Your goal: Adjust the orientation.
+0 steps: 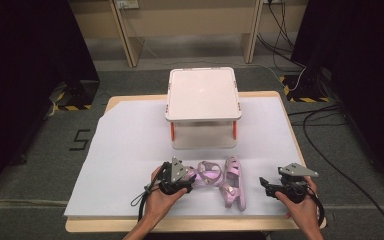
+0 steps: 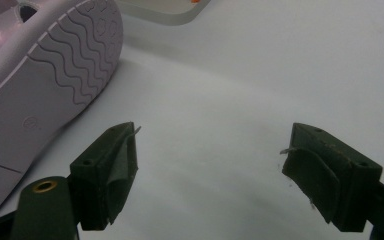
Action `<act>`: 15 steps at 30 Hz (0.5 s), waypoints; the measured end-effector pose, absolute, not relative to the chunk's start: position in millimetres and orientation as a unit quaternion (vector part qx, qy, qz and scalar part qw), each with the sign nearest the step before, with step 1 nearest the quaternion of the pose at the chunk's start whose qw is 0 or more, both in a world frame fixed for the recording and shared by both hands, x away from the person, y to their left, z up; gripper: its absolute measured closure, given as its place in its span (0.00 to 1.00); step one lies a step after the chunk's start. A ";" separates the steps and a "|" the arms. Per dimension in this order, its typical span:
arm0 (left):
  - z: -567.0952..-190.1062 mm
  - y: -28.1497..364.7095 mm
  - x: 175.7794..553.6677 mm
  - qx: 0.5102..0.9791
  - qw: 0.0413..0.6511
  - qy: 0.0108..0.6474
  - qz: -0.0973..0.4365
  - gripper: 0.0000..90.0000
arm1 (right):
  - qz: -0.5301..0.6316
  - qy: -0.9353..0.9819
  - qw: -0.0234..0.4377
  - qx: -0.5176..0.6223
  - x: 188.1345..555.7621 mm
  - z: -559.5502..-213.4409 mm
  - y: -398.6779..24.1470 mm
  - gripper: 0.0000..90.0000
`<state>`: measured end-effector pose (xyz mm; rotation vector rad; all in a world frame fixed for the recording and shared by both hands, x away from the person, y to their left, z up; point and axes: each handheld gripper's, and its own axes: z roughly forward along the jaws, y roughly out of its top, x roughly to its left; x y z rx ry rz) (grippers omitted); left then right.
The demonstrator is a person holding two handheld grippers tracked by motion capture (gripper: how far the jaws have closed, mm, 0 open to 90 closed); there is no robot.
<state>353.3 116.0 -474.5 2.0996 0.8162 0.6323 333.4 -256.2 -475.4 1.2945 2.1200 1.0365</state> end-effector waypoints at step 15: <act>-451.3 142.6 351.8 0.846 0.371 0.266 0.274 0.83 | 0.378 0.765 0.223 0.472 334.1 -476.1 -258.1 0.24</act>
